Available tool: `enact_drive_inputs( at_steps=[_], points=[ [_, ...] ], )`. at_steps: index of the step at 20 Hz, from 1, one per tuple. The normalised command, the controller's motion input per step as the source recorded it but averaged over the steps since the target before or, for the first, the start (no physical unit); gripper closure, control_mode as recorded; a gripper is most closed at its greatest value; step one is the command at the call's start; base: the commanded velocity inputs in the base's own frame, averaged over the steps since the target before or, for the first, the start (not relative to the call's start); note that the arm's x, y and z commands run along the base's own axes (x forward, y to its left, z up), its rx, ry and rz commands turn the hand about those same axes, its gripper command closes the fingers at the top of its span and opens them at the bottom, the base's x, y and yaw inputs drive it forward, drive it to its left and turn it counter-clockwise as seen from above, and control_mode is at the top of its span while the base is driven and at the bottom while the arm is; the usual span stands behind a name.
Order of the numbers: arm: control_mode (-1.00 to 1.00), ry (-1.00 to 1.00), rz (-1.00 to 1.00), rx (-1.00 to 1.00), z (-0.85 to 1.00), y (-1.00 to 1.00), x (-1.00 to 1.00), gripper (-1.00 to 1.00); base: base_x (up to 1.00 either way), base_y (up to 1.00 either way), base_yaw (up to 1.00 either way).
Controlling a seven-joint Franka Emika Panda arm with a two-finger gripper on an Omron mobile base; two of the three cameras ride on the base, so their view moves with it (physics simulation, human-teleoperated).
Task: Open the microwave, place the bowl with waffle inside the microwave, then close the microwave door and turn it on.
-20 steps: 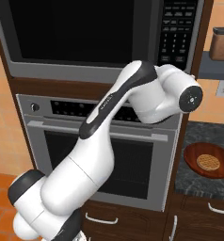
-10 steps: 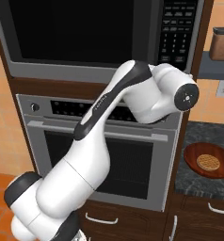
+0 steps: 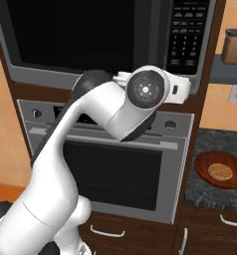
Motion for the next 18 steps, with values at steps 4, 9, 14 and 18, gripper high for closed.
enact_drive_inputs(
  at_steps=[4, 9, 14, 18],
  points=[
    [-1.00, 0.00, -0.36, -0.12, 0.00, 0.00, -1.00, 1.00, 0.00, 0.00, 0.00],
    [-1.00, 0.00, -0.48, -0.16, 0.00, 0.04, -1.00, 1.00, 0.00, 0.00, 0.00],
    [-1.00, -0.01, -0.60, -0.15, 0.00, 0.02, -1.00, 1.00, 0.00, 0.00, 0.00],
    [-1.00, -0.22, -0.49, -0.12, 0.01, 0.06, -1.00, 1.00, 0.00, 0.00, 0.00]
  ],
)
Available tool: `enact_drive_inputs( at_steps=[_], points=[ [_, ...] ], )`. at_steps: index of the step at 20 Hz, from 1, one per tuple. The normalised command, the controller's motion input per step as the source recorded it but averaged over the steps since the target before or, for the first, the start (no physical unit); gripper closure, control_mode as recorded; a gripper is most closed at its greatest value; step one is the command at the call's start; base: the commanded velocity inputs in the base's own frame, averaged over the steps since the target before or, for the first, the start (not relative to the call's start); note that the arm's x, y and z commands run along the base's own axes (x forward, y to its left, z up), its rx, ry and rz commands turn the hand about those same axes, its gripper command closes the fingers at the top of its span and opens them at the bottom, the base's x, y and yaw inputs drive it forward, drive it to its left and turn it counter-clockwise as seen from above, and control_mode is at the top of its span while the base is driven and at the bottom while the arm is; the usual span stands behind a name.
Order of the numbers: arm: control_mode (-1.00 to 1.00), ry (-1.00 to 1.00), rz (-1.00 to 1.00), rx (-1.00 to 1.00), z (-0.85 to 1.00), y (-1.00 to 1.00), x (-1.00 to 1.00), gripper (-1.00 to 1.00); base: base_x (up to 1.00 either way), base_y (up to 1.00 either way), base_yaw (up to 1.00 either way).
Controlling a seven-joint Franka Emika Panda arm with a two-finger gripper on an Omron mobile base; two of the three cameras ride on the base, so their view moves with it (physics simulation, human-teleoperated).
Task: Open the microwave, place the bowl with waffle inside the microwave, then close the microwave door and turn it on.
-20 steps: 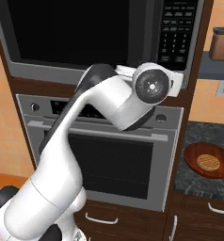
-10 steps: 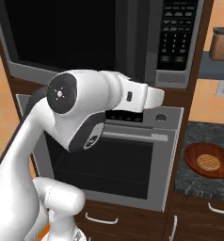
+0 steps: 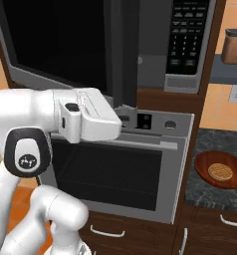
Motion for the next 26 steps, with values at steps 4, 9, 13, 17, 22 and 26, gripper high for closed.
enact_drive_inputs(
  at_steps=[4, 9, 13, 17, 22, 26],
  points=[
    [-1.00, -0.46, -0.24, -0.12, 0.02, 0.11, -1.00, 1.00, 0.00, 0.00, 0.00],
    [-1.00, -0.51, -0.08, -0.14, 0.00, 0.19, -1.00, 1.00, 0.00, 0.00, 0.00],
    [-1.00, -0.23, 0.05, -0.14, 0.00, 0.30, -1.00, 1.00, 0.00, 0.00, 0.00],
    [-1.00, 0.00, 0.28, -0.22, 0.00, 0.66, -0.96, 1.00, 0.00, 0.00, 0.00],
    [-1.00, 0.07, 0.45, -0.31, -0.15, 0.95, -0.70, -1.00, 0.00, 0.00, 0.00],
    [-1.00, 0.31, 0.25, -0.27, -0.32, 0.79, -0.24, -1.00, 0.00, 0.00, 0.00]
  ],
)
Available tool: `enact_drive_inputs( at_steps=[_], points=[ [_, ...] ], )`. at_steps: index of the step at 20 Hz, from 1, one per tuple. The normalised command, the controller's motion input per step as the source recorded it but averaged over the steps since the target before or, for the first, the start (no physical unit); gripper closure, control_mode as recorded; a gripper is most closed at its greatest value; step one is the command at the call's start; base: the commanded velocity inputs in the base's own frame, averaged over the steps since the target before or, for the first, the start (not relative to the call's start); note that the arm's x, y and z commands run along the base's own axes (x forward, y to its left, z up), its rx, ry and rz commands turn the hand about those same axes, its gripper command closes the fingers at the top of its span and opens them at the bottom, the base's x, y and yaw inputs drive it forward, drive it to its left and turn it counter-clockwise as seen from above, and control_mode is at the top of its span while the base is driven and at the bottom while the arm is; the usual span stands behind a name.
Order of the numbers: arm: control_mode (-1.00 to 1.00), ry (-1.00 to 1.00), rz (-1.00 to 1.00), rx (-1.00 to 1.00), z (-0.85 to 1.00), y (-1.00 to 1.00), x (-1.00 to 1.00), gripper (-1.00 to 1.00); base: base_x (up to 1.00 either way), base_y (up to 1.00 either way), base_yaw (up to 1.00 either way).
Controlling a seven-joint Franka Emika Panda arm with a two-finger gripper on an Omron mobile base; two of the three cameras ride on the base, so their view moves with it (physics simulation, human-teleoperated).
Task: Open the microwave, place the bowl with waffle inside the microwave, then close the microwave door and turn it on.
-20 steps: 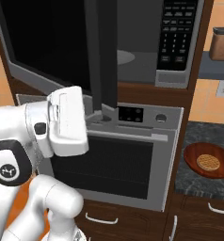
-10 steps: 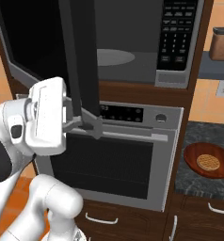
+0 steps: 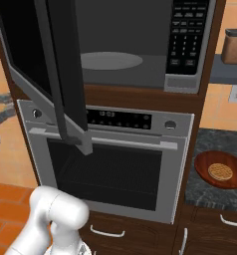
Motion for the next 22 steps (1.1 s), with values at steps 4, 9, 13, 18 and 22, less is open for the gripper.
enact_drive_inputs(
  at_steps=[4, 9, 13, 18, 22],
  points=[
    [-1.00, 0.27, 0.11, -0.11, -0.25, -0.02, -0.39, -1.00, 0.00, 0.00, 0.00],
    [-1.00, 0.05, 0.22, 0.06, -0.13, -0.88, -0.12, -1.00, 0.00, 0.00, 0.00],
    [-1.00, 0.05, 0.36, 0.13, -0.22, -1.00, 0.02, -1.00, 0.00, 0.00, 0.00],
    [-1.00, 0.05, 0.53, 0.13, -0.25, -0.88, 0.00, -1.00, 0.00, 0.00, 0.00],
    [-1.00, 0.00, 0.56, 0.14, -0.11, -0.80, 0.00, -1.00, 0.00, 0.00, 0.00]
  ],
)
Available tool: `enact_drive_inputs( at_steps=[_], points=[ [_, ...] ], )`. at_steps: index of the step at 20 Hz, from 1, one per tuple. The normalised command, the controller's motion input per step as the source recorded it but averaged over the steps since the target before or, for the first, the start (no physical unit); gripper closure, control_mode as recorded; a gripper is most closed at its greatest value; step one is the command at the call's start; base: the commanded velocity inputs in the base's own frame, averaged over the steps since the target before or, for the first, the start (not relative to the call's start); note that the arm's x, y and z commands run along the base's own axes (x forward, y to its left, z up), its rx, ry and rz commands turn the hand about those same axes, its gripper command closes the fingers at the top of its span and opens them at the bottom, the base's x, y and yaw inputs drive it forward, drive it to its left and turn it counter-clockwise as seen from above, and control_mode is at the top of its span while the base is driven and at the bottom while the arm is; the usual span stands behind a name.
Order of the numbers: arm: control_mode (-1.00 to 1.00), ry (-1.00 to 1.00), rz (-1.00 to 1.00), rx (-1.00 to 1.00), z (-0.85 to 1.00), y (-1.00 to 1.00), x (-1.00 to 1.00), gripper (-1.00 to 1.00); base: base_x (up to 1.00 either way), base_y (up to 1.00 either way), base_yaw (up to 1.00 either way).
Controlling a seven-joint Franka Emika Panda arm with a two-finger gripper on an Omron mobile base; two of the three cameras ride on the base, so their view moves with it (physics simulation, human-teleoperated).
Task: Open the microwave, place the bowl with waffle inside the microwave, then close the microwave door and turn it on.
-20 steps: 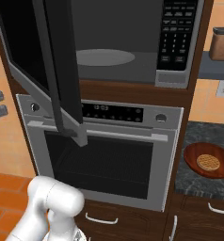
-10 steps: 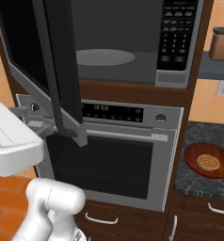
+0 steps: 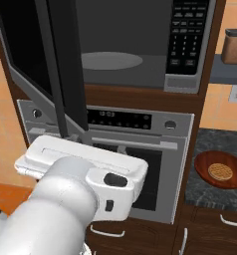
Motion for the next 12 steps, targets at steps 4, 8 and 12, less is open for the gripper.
enact_drive_inputs(
  at_steps=[4, 8, 12],
  points=[
    [-1.00, 0.08, 0.45, 0.09, -0.05, -0.39, 0.41, -1.00, 0.00, 0.00, 0.00],
    [-1.00, 0.01, 0.45, 0.15, -0.23, -0.05, 0.92, 1.00, 0.00, 0.00, 0.00],
    [-1.00, 0.07, 0.52, 0.11, -0.31, -0.14, 1.00, 1.00, 0.00, 0.00, 0.00]
  ],
)
